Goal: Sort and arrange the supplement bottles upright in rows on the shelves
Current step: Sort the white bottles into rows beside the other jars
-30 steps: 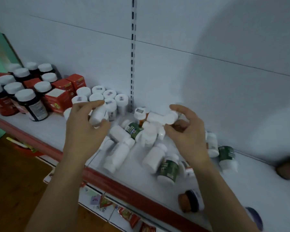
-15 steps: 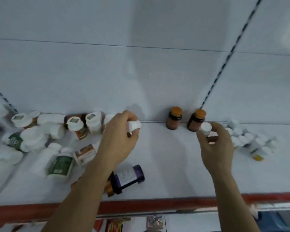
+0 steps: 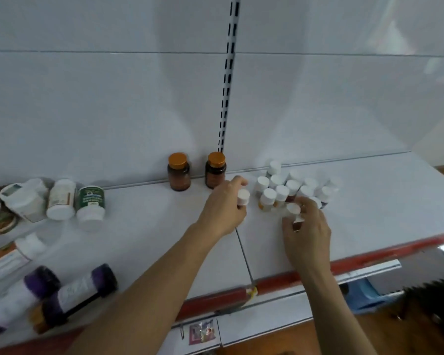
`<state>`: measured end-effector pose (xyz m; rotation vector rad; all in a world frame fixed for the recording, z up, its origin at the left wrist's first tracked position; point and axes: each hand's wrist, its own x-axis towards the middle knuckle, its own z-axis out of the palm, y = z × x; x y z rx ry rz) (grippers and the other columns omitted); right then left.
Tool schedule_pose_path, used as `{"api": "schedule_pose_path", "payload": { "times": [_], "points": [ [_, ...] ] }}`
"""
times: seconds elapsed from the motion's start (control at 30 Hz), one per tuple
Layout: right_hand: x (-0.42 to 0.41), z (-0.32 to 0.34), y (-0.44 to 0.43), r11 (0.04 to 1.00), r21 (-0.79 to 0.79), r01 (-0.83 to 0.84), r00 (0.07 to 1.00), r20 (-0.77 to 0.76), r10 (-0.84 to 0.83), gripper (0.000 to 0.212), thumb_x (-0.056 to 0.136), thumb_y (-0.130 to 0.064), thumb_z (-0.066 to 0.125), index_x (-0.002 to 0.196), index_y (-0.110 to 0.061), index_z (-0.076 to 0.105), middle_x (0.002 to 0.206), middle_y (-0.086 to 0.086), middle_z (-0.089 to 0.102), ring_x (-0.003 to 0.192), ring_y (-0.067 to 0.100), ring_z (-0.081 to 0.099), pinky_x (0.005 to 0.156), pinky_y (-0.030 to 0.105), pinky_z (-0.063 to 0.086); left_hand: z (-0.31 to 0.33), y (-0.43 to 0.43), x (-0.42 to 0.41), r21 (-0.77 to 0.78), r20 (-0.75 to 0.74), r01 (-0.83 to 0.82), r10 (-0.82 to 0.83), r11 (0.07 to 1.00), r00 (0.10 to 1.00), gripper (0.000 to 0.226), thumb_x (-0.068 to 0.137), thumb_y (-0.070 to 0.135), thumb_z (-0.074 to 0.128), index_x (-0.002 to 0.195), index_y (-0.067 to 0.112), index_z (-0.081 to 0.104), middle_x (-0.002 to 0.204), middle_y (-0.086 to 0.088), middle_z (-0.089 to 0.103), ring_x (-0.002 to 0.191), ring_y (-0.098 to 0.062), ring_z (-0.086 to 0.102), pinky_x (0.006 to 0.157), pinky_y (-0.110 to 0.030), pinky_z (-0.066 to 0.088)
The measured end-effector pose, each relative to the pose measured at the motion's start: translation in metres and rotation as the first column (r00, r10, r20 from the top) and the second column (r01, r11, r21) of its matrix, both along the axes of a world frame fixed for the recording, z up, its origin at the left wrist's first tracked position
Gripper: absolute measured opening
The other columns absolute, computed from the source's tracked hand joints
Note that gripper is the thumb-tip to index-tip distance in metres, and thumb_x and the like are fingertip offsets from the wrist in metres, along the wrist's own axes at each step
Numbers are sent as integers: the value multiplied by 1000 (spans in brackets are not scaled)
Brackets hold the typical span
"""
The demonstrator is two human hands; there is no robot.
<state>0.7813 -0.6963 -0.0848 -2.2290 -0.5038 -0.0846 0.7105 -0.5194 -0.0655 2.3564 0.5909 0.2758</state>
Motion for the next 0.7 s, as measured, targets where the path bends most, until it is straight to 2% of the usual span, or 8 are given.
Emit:
{"api": "schedule_pose_path", "payload": {
  "times": [0.1,0.2,0.3,0.43,0.5,0.57,0.63,0.7],
  "points": [
    [-6,5,-3,998,57,9,999,50,-12,47,91,-13,70,133,-22,50,129,4,52,92,20,62,80,26,53,-7,-9,0,-86,39,-11,14,996,999,61,91,16,69,147,23,44,139,-5,54,107,-19,62,92,-31,50],
    [-12,9,4,995,73,-64,993,100,56,42,88,-11,72,124,-22,53,123,0,52,84,16,58,74,16,45,-4,-10,-38,-167,84,-11,25,986,996,71,94,22,68,154,32,33,143,11,42,107,-3,60,94,-23,48],
    [-18,13,29,979,27,-200,974,117,196,39,88,-12,72,121,-24,54,115,-7,52,81,11,56,72,23,51,6,8,-95,-56,107,-93,98,994,989,51,94,26,68,140,34,50,134,17,45,107,3,59,92,-19,50],
    [-43,19,84,881,-41,-472,878,65,474,33,91,-17,68,118,-29,55,108,-8,56,80,1,55,72,16,45,28,50,-169,121,196,-359,332,926,923,30,90,16,69,118,27,64,120,13,54,99,0,58,82,-12,42],
    [-65,19,114,758,-66,-649,756,53,652,30,92,-21,68,118,-29,56,108,-8,58,80,2,56,72,20,47,36,65,-209,183,244,-494,448,850,860,29,89,11,69,114,23,65,115,9,57,98,-5,57,82,-17,41],
    [-95,18,141,574,-67,-816,571,55,819,30,93,-27,68,121,-28,57,108,-8,59,84,5,56,75,20,47,38,73,-250,196,258,-620,570,759,780,28,89,10,67,115,22,65,113,7,58,99,-6,57,84,-24,42],
    [-128,21,163,322,-65,-945,324,-19,946,40,92,-38,70,127,-31,55,116,-10,58,97,4,54,83,17,44,37,73,-290,182,234,-720,682,669,693,27,91,11,67,116,21,65,113,6,60,98,-2,54,85,-21,40],
    [-159,22,180,62,-112,-992,75,-117,990,54,85,-49,75,131,-34,52,125,-10,56,110,8,50,93,22,43,32,68,-323,201,197,-765,740,612,643,26,92,12,67,117,19,65,113,2,63,99,-6,56,84,-21,39]
  ]
}}
